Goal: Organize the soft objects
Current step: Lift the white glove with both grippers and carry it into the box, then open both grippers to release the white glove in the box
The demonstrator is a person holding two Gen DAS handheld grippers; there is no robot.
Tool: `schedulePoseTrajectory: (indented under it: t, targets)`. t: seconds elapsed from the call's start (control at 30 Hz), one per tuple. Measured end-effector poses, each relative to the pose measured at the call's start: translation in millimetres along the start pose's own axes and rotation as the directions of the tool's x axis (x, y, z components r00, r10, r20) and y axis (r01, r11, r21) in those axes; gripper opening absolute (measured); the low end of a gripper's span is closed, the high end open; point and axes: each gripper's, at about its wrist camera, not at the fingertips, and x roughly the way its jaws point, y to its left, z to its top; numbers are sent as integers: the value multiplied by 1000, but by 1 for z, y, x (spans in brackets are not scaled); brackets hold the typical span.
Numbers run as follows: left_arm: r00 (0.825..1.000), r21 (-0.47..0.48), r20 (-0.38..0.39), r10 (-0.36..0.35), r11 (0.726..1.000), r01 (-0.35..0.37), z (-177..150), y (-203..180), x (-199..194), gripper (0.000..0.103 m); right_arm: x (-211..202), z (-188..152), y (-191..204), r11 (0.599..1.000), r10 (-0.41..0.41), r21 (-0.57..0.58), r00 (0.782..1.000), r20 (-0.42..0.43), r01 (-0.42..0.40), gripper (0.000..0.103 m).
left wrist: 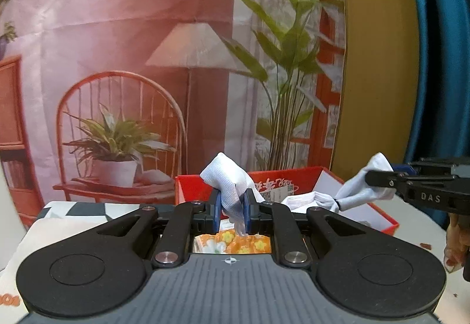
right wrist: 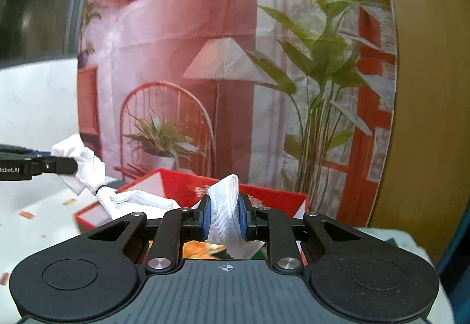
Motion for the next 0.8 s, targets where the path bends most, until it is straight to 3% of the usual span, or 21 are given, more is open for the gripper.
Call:
schedulePoseTrajectory:
  t: [0.23,0.43,0.8]
  targets:
    - [992,16,-129,1,1000,1,-5,-4,56,16,58,0,-13,999,-39,4,993,-111,40,17]
    - [961,-37,-276,0,999,-11,-20,6,92,16,88,-21,-19,999,-36,30,974,-223,43,17]
    - [950,-38,-313,10,999,-23,-30,8,107,16,105,-36,-18,996,-39,63,957,-287,60,16]
